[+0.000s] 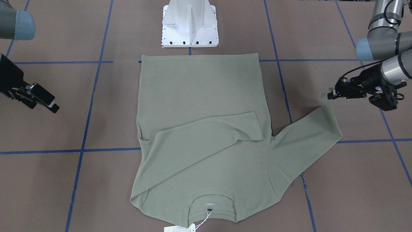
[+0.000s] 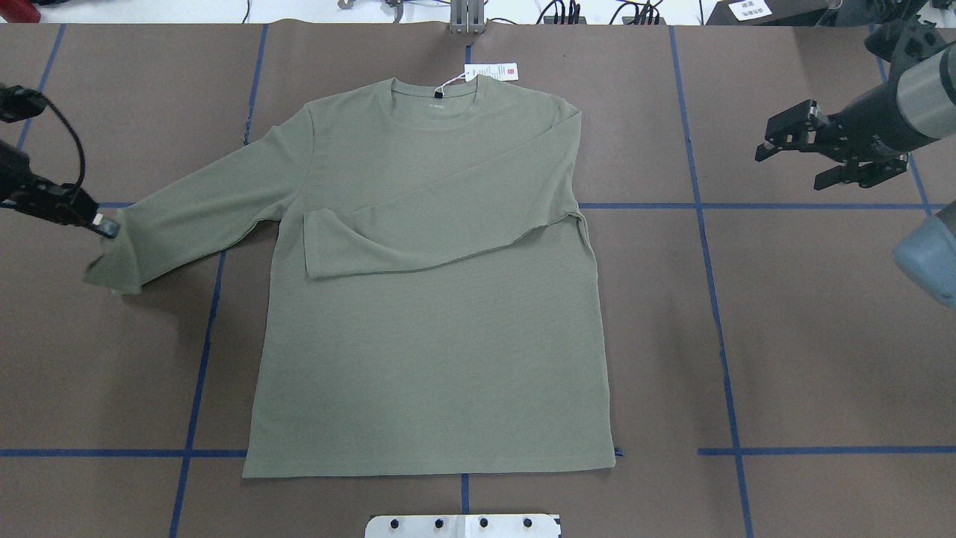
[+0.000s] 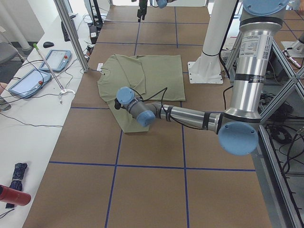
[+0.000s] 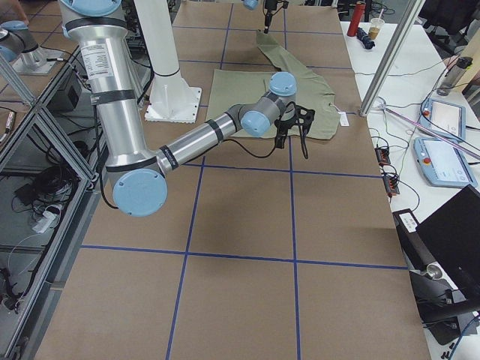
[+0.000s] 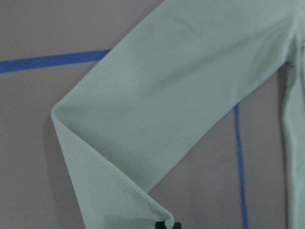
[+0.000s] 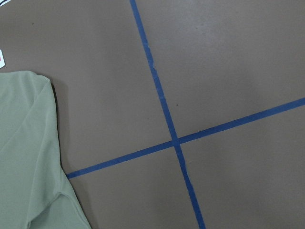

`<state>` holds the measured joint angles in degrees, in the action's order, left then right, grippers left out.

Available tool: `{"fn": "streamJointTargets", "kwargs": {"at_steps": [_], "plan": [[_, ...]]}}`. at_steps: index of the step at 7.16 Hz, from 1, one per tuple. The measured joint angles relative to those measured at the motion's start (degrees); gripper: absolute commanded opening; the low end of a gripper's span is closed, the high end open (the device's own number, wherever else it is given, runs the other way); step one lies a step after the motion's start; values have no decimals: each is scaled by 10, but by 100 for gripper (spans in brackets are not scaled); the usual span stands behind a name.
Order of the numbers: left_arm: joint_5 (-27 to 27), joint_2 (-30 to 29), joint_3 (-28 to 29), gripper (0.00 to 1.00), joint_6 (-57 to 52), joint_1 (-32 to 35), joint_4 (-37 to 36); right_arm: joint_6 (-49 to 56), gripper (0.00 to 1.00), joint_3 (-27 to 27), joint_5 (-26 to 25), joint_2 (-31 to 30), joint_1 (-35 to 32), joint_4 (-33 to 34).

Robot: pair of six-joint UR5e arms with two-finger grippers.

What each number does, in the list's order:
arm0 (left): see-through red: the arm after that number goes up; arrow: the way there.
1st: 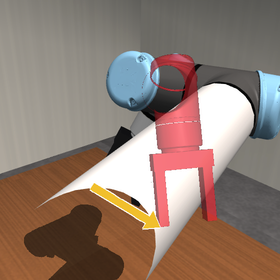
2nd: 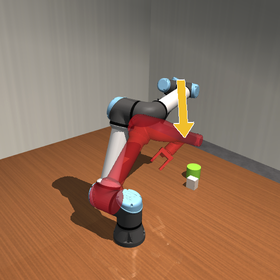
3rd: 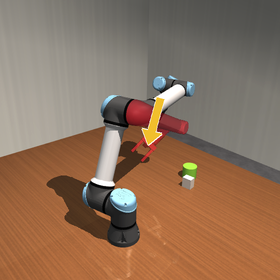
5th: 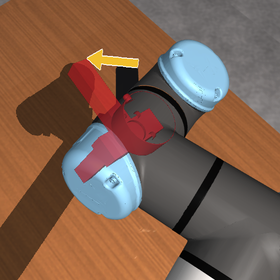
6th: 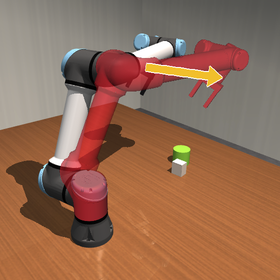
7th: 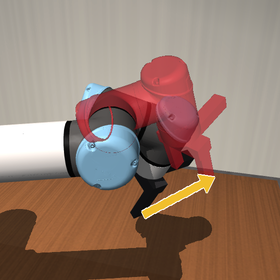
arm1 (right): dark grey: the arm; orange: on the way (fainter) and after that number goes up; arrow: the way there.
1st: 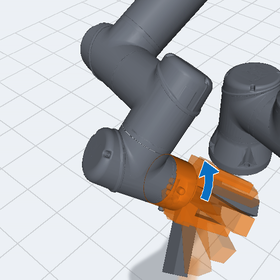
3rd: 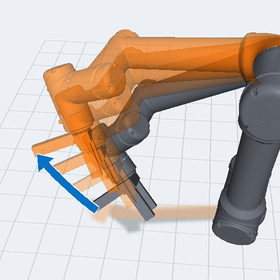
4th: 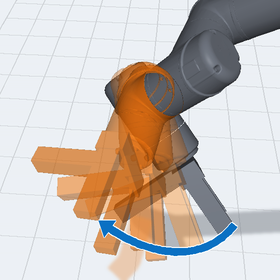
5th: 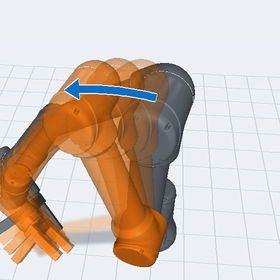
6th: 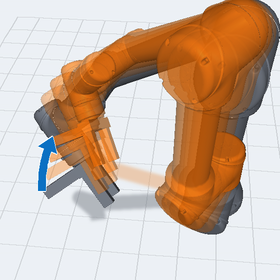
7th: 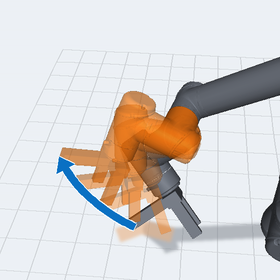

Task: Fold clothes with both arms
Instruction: 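Fold the held sleeve across the chest over the first sleeve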

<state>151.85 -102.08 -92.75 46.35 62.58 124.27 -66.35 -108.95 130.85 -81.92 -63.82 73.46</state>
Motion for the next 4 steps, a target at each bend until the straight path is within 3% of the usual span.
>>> {"fn": "streamJointTargets", "kwargs": {"at_steps": [2, 4], "plan": [[-107, -169, 11, 0, 235, -110, -1, 66, 100, -2, 4, -37, -31, 3], [-215, -308, 73, 0, 374, -183, 0, 108, 100, 0, 5, -62, -48, 3]]}}
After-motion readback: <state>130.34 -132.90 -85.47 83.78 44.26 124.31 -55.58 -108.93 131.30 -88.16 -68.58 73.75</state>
